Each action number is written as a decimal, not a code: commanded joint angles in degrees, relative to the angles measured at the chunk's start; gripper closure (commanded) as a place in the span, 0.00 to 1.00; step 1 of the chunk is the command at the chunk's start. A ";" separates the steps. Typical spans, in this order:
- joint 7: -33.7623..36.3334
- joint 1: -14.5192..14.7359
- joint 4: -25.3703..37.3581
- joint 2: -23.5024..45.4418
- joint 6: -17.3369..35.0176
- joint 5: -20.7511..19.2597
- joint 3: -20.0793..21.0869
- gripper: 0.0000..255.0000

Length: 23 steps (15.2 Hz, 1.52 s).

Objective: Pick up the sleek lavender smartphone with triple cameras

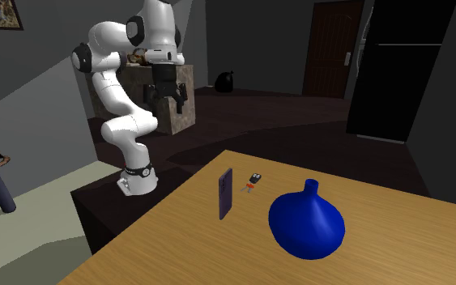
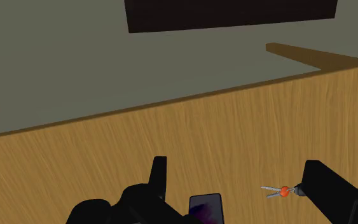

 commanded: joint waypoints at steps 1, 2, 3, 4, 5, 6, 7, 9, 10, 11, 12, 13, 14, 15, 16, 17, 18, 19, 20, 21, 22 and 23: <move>0.00 0.00 0.00 0.00 0.00 0.00 0.00 0.00; -1.58 0.30 0.75 2.11 1.20 -0.16 -0.85 0.00; -3.16 0.63 1.58 4.26 2.35 -0.26 -1.67 0.00; -4.75 0.97 2.50 6.44 3.44 -0.31 -2.47 0.00; -6.35 1.31 3.51 8.65 4.47 -0.29 -3.23 0.00; -7.96 1.65 4.59 10.89 5.43 -0.21 -3.96 0.00; -9.56 2.02 5.75 13.15 6.33 -0.07 -4.68 0.00; -12.82 2.72 8.32 17.74 7.92 0.40 -5.98 0.00; -14.46 3.07 9.72 20.07 8.60 0.72 -6.58 0.00; -16.11 3.39 11.19 22.41 9.22 1.11 -7.13 0.00; -17.77 3.70 12.74 24.76 9.75 1.56 -7.64 0.00; -19.43 3.99 14.37 27.13 10.21 2.05 -8.11 0.00; -21.09 4.25 16.07 29.51 10.59 2.60 -8.52 0.00; -22.75 4.47 17.85 31.91 10.89 3.18 -8.88 0.00; -24.40 4.66 19.70 34.31 11.11 3.81 -9.18 0.00; -26.04 4.81 21.63 36.73 11.25 4.46 -9.42 0.00; -27.66 4.92 23.65 39.16 11.30 5.13 -9.60 0.00; -29.24 4.99 25.74 41.60 11.27 5.82 -9.72 0.00; -30.80 5.02 27.92 44.04 11.16 6.50 -9.78 0.00; -32.32 4.99 30.19 46.50 10.96 7.18 -9.76 0.00; -33.79 4.94 32.55 48.98 10.68 7.85 -9.70 0.00; -35.22 4.84 35.01 51.46 10.31 8.48 -9.56 0.00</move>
